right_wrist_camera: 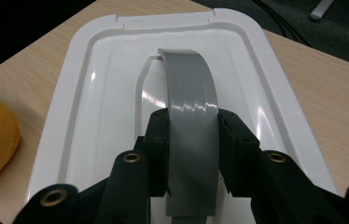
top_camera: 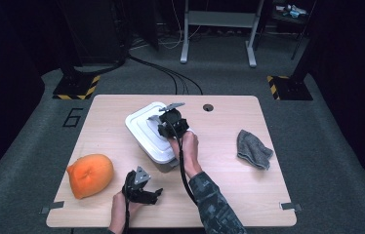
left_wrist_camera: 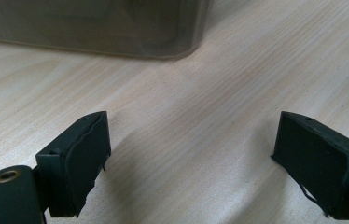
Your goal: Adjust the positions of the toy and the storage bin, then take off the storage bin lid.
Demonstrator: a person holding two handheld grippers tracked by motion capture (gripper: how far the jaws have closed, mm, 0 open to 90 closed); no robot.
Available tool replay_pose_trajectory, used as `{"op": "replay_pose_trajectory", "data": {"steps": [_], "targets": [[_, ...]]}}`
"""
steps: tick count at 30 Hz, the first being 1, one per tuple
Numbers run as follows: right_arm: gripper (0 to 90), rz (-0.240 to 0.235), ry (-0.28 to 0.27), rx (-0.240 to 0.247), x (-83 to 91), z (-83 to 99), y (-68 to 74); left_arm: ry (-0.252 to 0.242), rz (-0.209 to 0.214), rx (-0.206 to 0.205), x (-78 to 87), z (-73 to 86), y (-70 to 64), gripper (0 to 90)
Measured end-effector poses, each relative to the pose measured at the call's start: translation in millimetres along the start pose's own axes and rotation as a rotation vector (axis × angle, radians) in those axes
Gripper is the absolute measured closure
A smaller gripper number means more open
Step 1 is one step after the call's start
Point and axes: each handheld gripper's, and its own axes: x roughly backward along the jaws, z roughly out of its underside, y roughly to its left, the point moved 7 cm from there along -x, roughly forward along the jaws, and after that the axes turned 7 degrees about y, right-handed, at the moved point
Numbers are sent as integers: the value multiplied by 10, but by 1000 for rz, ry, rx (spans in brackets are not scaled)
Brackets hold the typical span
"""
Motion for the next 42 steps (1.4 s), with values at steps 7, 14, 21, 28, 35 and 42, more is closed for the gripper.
{"op": "replay_pose_trajectory", "data": {"steps": [7, 14, 21, 28, 35, 42], "targets": [[667, 7, -6, -1, 1, -1, 8, 1, 4, 2, -1, 1, 0, 105], [667, 1, -7, 9, 26, -20, -5, 0, 6, 12, -5, 1, -2, 105], [667, 3, -36, 25, 169, -124, -4, 2, 12, 18, -6, 1, -1, 105], [667, -7, -70, 28, 351, -194, -43, 2, 3, 5, -2, 2, 3, 105], [667, -3, -85, 34, 451, -205, -147, 5, 7, 8, -1, 4, 2, 105], [667, 18, -87, 39, 534, -204, -284, 13, 9, 5, 1, 7, 7, 105]]}}
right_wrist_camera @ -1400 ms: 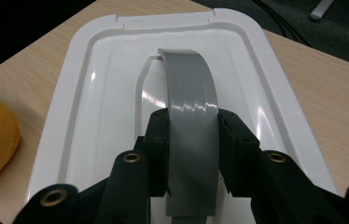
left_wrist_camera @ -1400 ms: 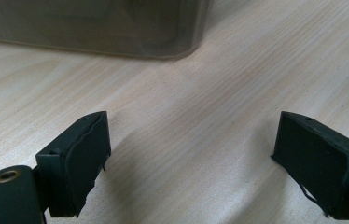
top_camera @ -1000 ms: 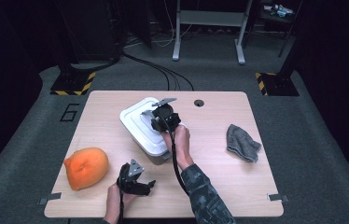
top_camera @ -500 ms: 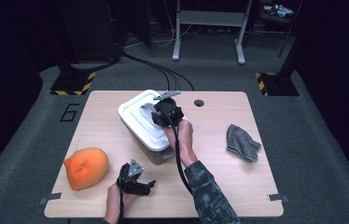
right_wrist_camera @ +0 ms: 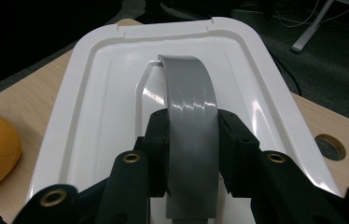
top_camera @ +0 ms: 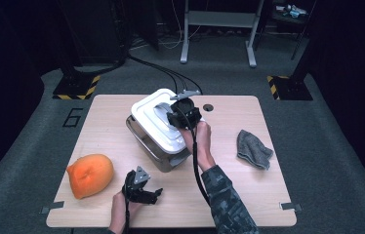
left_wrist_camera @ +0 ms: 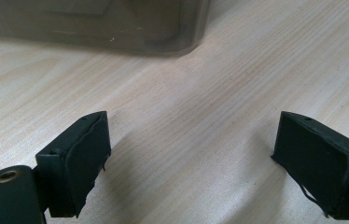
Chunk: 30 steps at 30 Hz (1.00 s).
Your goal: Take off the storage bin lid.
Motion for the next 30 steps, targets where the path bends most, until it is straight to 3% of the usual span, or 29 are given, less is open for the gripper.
{"op": "replay_pose_trajectory", "data": {"steps": [1, 11, 13, 18, 21, 30], "targets": [[667, 0, 1, -21, 9, 0, -14, 0, 1, 0, 1, 0, -2, 105], [667, 30, -24, -16, 128, 17, -265, -3, 3, 6, -2, 0, -6, 105], [667, 33, -28, -42, 151, 27, -298, -3, 2, 5, -2, -1, -6, 106], [667, 48, -28, -42, 193, 65, -416, -6, 3, 10, -5, -3, -8, 105], [666, 57, -35, -72, 221, 80, -477, -4, 10, 10, -3, -2, -10, 105], [666, 82, -42, -100, 298, 152, -705, -6, 4, 8, -5, -2, -6, 105]]}}
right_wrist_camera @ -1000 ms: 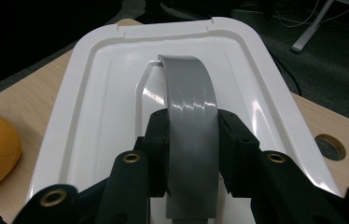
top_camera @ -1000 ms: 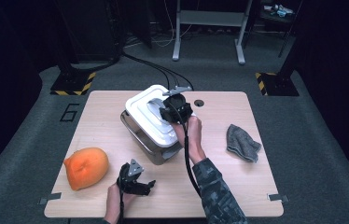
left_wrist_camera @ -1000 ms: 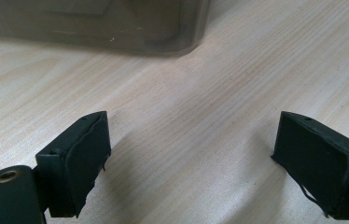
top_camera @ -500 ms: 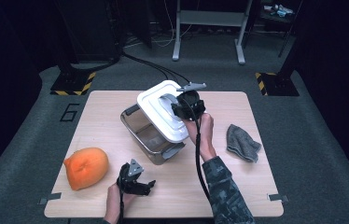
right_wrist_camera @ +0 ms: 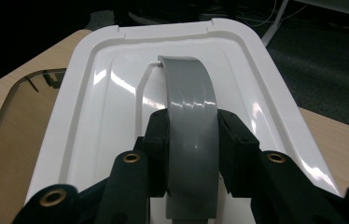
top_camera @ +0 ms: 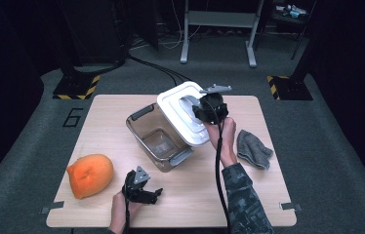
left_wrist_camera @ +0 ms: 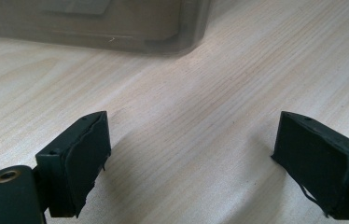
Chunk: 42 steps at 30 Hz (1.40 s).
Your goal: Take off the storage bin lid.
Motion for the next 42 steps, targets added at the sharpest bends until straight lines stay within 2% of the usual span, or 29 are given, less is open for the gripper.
{"op": "replay_pose_trajectory", "data": {"steps": [8, 21, 26, 32, 42], "targets": [[667, 24, 5, -10, 9, 67, -236, 6, -2, -6, 4, 3, 2, 105], [666, 70, 11, -79, -85, 200, -563, 5, 7, -2, 4, 2, -1, 105], [666, 83, 19, -104, -162, 253, -638, 9, 1, -11, 7, 4, 7, 106], [666, 97, 35, -121, -259, 316, -716, 0, 3, -1, 1, -1, 2, 105], [665, 116, 79, -151, -525, 481, -809, -1, -1, 0, -1, -2, 3, 105]]}}
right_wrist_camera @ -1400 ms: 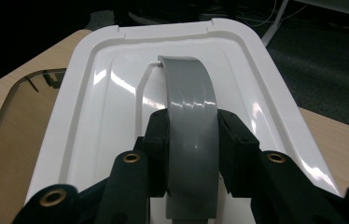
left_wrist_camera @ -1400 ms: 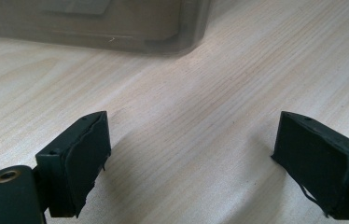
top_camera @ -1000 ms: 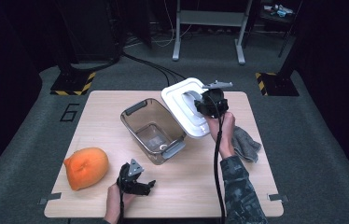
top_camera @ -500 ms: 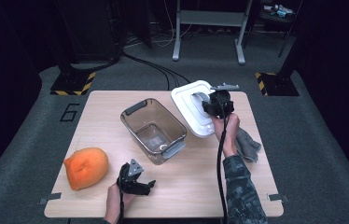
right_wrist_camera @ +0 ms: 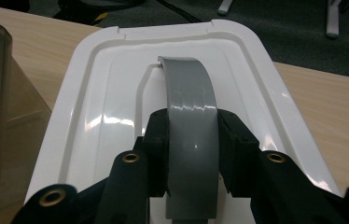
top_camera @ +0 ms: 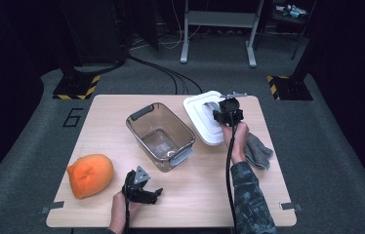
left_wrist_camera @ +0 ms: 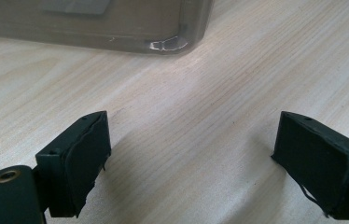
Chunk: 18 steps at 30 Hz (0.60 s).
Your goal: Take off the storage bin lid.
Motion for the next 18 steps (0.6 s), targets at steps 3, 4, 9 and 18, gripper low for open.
{"op": "replay_pose_trajectory", "data": {"steps": [3, 4, 9, 18], "targets": [[666, 4, 16, -13, -75, 50, 14, 0, 0, 0, 0, 0, 0, 105], [666, 1, 10, -3, -108, 62, 18, 0, 0, 0, 0, 0, 0, 105], [665, -5, 23, -21, -242, 139, 53, 1, 2, -1, 1, 1, -1, 106], [665, 2, 33, -38, -420, 256, 69, 3, 4, -3, 2, 2, 0, 105]]}}
